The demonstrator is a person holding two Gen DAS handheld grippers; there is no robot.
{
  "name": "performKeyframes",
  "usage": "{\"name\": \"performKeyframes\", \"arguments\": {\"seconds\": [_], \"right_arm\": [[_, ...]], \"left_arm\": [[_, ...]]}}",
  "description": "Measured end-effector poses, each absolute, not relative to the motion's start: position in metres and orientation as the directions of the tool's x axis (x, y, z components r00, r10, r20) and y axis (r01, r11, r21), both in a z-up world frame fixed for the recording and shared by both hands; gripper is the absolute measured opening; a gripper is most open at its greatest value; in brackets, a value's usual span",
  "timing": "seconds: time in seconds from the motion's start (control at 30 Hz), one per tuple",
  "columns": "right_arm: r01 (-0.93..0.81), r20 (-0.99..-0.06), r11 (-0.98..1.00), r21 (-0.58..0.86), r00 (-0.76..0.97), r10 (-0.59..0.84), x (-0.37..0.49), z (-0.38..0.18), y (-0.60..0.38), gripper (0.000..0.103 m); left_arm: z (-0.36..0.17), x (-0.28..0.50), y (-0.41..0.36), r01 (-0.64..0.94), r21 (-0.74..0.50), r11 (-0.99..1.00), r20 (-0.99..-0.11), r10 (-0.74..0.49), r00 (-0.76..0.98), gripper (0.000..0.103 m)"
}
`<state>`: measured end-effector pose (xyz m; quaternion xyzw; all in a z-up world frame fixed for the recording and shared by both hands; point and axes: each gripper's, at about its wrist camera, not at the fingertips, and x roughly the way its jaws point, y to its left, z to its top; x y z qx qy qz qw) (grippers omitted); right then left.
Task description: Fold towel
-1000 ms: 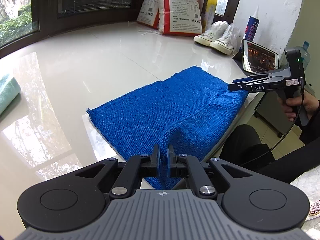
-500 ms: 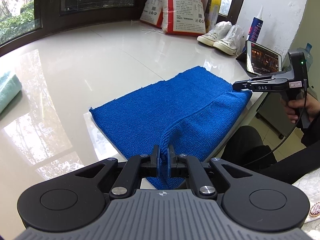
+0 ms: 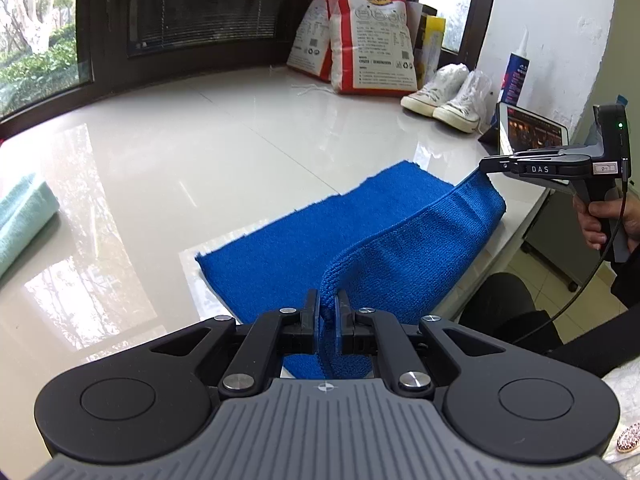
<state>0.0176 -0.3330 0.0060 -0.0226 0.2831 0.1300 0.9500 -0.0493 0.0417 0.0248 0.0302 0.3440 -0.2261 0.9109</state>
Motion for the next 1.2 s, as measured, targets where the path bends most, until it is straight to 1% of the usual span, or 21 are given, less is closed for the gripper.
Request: {"name": "performKeyframes", "arguments": {"seconds": [0.17, 0.27, 0.47, 0.6, 0.63, 0.7, 0.73, 0.77, 1.03, 1.1, 1.17, 1.2], "right_arm": [[-0.251, -0.520, 0.968, 0.024, 0.824, 0.226, 0.028, 0.012, -0.331, 0.003], [-0.259, -0.520, 0.966, 0.019, 0.822, 0.231, 0.039, 0.013, -0.328, 0.003], [-0.296, -0.587, 0.955, -0.004, 0.774, 0.238, 0.057, 0.002, -0.319, 0.005], [-0.307, -0.618, 0.952, 0.007, 0.747, 0.246, 0.063, -0.010, -0.314, 0.006], [-0.310, -0.627, 0.951, 0.011, 0.739, 0.248, 0.065, -0.014, -0.313, 0.008], [-0.313, -0.638, 0.950, 0.013, 0.728, 0.249, 0.067, -0.020, -0.311, 0.017], [-0.315, -0.644, 0.949, 0.014, 0.723, 0.249, 0.068, -0.022, -0.310, 0.024], [-0.318, -0.646, 0.948, 0.013, 0.721, 0.250, 0.069, -0.024, -0.309, 0.025], [-0.340, -0.650, 0.940, 0.028, 0.708, 0.275, 0.068, -0.028, -0.308, 0.025], [-0.346, -0.651, 0.938, 0.032, 0.705, 0.282, 0.068, -0.029, -0.307, 0.023], [-0.351, -0.651, 0.936, 0.037, 0.702, 0.289, 0.068, -0.029, -0.307, 0.016], [-0.354, -0.651, 0.935, 0.039, 0.700, 0.292, 0.068, -0.030, -0.307, 0.015]], "left_arm": [[0.028, -0.039, 0.044, 0.407, -0.071, 0.911, -0.637, -0.356, 0.684, 0.008], [0.026, -0.032, 0.042, 0.405, -0.060, 0.912, -0.646, -0.345, 0.681, 0.008], [0.020, -0.026, 0.038, 0.413, -0.046, 0.909, -0.664, -0.337, 0.668, 0.008], [0.017, -0.023, 0.039, 0.411, -0.050, 0.910, -0.670, -0.336, 0.662, 0.008], [0.017, -0.022, 0.039, 0.410, -0.052, 0.910, -0.671, -0.336, 0.661, 0.008], [0.016, -0.021, 0.040, 0.411, -0.054, 0.910, -0.673, -0.337, 0.658, 0.008], [0.015, -0.021, 0.040, 0.411, -0.055, 0.910, -0.674, -0.337, 0.657, 0.008], [0.014, -0.020, 0.040, 0.411, -0.056, 0.910, -0.676, -0.338, 0.655, 0.008], [0.008, -0.018, 0.041, 0.409, -0.067, 0.910, -0.686, -0.340, 0.644, 0.008], [0.006, -0.017, 0.040, 0.409, -0.068, 0.910, -0.688, -0.339, 0.641, 0.008], [0.005, -0.017, 0.040, 0.408, -0.070, 0.910, -0.689, -0.340, 0.640, 0.008], [0.005, -0.017, 0.040, 0.408, -0.072, 0.910, -0.690, -0.341, 0.639, 0.008]]}}
